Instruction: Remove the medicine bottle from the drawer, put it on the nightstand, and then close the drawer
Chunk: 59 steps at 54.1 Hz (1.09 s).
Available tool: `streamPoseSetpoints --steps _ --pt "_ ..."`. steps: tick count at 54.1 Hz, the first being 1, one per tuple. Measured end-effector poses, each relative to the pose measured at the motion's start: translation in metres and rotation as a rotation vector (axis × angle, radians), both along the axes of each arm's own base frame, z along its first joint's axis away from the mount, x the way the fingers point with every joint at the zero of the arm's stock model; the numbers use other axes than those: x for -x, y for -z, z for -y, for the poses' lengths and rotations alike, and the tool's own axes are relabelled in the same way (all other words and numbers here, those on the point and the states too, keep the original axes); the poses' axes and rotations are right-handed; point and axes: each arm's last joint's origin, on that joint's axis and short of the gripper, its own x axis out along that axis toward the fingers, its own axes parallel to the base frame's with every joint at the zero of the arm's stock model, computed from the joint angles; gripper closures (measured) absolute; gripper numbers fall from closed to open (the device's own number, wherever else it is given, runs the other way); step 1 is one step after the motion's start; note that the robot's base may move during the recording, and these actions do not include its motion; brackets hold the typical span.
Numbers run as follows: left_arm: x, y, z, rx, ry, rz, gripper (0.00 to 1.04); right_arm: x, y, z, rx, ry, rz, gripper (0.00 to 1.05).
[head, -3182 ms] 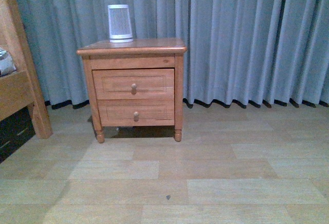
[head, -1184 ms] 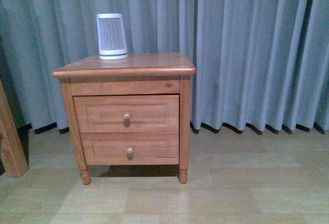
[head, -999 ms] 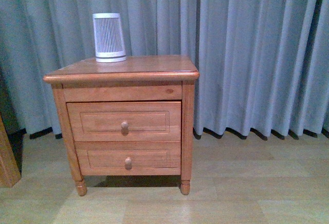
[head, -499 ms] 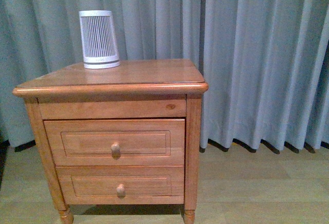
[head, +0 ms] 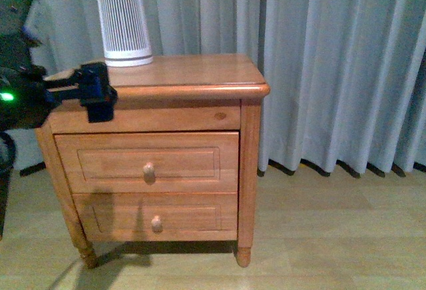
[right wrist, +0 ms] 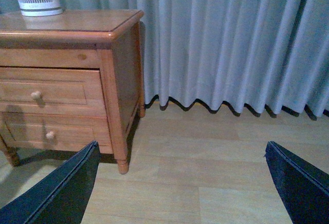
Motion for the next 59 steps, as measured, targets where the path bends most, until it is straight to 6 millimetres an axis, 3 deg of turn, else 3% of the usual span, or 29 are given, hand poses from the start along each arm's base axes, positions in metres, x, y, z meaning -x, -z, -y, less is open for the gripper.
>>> streamPoseSetpoints --steps 12,24,36,52,59 --pt "-0.049 0.065 0.022 -0.040 -0.033 -0.096 0.07 0.000 0.000 0.000 0.000 0.000 0.000 0.07" --pt "-0.085 0.101 0.031 -0.058 -0.058 -0.121 0.07 0.000 0.000 0.000 0.000 0.000 0.000 0.07" --pt "-0.106 0.120 0.034 -0.056 -0.089 -0.120 0.07 0.000 0.000 0.000 0.000 0.000 0.000 0.07" --pt "-0.128 0.129 0.039 -0.052 -0.133 -0.113 0.07 0.000 0.000 0.000 0.000 0.000 0.000 0.07" --pt "-0.129 0.131 0.043 -0.058 -0.142 -0.113 0.27 0.000 0.000 0.000 0.000 0.000 0.000 0.07"
